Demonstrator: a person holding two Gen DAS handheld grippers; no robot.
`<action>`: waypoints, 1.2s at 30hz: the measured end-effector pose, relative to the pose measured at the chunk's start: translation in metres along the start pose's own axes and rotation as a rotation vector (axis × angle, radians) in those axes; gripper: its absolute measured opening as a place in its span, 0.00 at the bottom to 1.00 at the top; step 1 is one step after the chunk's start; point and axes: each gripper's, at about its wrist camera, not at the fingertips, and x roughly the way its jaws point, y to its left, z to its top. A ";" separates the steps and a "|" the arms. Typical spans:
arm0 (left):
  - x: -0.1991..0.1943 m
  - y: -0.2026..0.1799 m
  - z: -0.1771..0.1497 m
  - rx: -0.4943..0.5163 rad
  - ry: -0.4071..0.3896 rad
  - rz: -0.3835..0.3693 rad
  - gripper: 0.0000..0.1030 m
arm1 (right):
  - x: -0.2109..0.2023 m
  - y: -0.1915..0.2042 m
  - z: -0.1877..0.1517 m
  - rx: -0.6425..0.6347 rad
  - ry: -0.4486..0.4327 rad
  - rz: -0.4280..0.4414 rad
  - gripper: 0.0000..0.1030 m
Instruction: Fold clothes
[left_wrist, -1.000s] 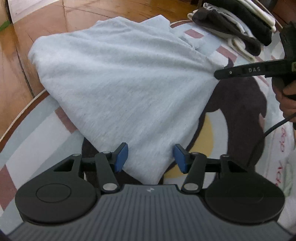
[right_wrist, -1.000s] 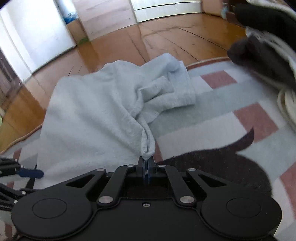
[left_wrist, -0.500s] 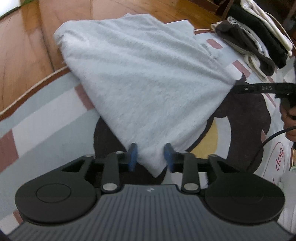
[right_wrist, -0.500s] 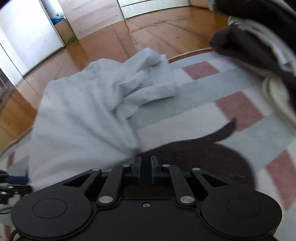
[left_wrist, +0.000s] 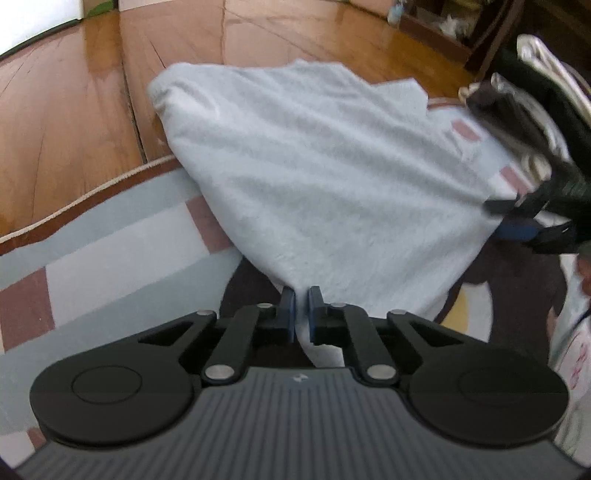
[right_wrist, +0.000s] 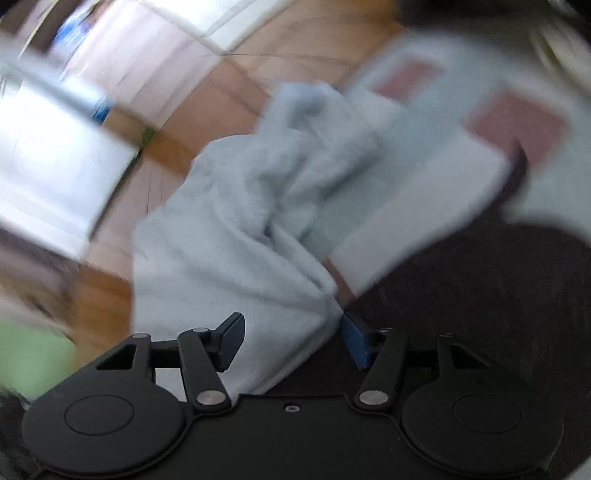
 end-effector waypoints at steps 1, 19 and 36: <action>-0.003 0.001 0.001 -0.006 -0.009 -0.005 0.07 | 0.004 0.010 -0.001 -0.060 0.003 -0.032 0.63; -0.040 0.053 -0.010 -0.219 0.005 0.018 0.03 | -0.004 0.021 -0.005 -0.173 0.370 0.008 0.22; 0.047 -0.061 0.098 0.004 -0.100 -0.248 0.28 | -0.004 0.011 0.063 -0.314 -0.243 -0.216 0.01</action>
